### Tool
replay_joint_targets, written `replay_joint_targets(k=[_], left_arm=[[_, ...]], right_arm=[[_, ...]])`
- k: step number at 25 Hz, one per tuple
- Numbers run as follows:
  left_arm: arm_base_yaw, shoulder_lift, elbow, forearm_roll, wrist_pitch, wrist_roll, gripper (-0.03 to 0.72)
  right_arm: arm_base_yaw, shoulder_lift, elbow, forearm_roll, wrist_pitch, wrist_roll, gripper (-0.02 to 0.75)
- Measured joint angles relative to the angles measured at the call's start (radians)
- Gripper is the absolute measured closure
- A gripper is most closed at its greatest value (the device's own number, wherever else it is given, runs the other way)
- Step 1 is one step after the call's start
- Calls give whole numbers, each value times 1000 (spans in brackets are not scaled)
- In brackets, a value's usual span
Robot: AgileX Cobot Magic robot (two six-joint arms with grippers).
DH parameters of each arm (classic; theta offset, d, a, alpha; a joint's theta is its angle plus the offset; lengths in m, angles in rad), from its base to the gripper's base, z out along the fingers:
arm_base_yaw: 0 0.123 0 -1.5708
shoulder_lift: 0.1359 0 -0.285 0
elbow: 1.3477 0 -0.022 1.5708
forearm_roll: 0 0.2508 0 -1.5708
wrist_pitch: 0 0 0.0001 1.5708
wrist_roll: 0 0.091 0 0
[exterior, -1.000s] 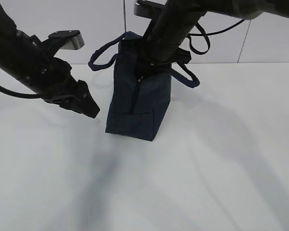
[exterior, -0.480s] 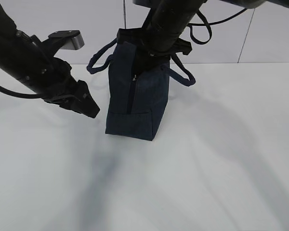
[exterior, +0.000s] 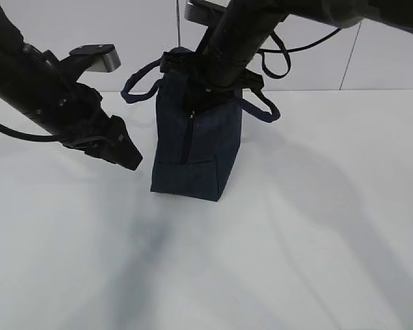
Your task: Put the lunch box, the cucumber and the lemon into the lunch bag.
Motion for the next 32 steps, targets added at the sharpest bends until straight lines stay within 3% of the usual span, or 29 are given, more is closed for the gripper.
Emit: replay_joint_targets(k=[32], left_arm=[[0,0,0,2,12,-3,335]], right_arm=[[0,2,-9,-78,99,0,512]])
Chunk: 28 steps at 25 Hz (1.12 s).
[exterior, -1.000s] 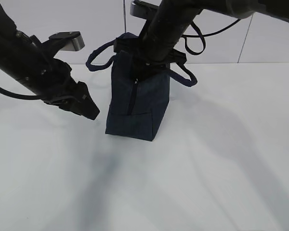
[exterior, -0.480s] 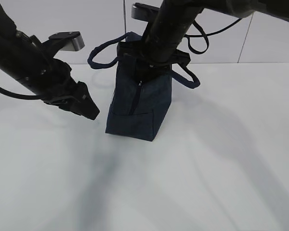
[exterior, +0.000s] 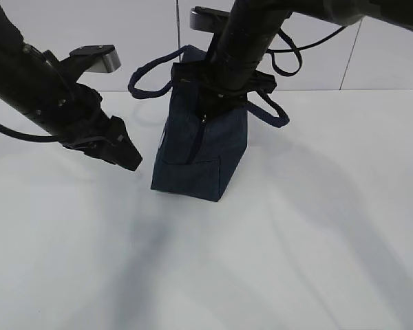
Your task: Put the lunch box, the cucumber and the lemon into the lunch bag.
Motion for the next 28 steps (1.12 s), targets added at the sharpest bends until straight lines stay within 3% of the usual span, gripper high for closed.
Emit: replay_joint_targets(k=[28], left_arm=[[0,0,0,0,-9,0,335]], right_arm=[[0,17,0,52,1,0,519]])
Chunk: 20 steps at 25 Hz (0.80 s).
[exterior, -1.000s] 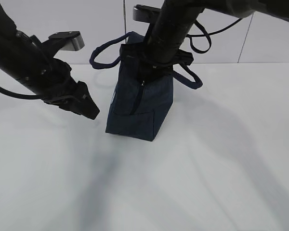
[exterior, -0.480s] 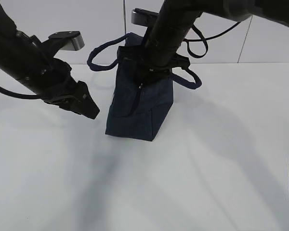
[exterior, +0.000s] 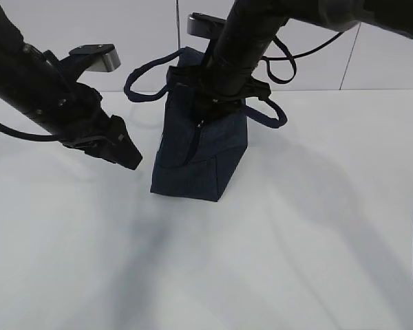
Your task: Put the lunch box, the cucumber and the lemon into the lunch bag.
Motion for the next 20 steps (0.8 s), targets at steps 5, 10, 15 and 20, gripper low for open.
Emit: replay_joint_targets(k=[5,10,15,20], left_arm=[[0,0,0,0,-2,0,335],[0,0,0,0,-6,0,335],[0,0,0,0,-8,0,335],[0,0,0,0,-8,0,335]], right_arm=[[0,0,0,4,5,0,611],[0,2,0,7,8,0,631],[0,2,0,7,8,2,636],[0,3,0,8,8,4,738]])
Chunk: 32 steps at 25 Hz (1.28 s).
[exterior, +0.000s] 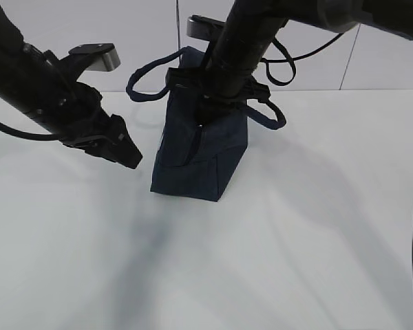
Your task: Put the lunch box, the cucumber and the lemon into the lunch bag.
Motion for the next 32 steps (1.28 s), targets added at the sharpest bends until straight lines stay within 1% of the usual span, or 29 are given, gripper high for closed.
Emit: replay_joint_targets(k=[7,16,22,32], left_arm=[[0,0,0,0,0,0,335],[0,0,0,0,-10,0,335],[0,0,0,0,-32,0,335],[0,0,0,-4,-60,0,335]], right_arm=[[0,0,-8,-4,0,0,738],[0,0,-120,-65,8,0,738],[0,0,-159,-69,15,0,738],[0,12,-163,-69,69,0,738]])
